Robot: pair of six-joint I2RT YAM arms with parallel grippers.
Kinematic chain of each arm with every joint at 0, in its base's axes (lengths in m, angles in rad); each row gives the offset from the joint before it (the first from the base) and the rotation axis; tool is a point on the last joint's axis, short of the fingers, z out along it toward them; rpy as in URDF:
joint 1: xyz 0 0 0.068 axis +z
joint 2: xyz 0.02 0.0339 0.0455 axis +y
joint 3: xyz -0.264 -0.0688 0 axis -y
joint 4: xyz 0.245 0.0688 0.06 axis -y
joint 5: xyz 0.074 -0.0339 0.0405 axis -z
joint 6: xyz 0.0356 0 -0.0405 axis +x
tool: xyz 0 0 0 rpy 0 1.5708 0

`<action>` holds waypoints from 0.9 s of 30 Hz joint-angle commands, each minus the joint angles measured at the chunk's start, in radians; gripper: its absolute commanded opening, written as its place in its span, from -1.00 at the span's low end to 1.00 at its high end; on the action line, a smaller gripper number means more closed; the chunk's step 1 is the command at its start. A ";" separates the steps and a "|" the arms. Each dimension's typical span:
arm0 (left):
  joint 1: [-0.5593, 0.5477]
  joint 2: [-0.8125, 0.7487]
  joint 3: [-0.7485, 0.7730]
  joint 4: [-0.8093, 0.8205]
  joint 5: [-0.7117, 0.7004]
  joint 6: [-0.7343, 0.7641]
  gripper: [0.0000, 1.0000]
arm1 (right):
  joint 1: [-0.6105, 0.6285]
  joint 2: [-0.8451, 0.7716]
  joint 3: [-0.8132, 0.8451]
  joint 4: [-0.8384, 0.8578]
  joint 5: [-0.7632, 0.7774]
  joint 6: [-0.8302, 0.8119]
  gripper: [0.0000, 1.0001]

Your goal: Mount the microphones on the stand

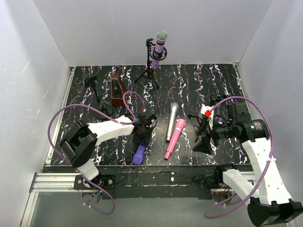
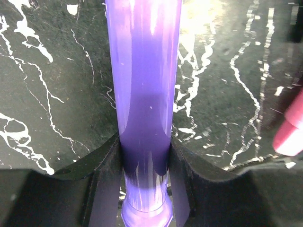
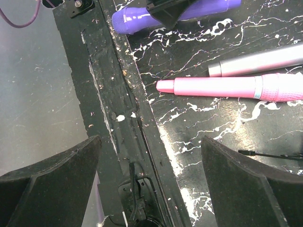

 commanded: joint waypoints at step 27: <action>-0.004 -0.644 0.009 0.503 0.213 -0.166 -1.00 | 0.173 0.214 0.327 -0.086 -0.208 -0.015 0.85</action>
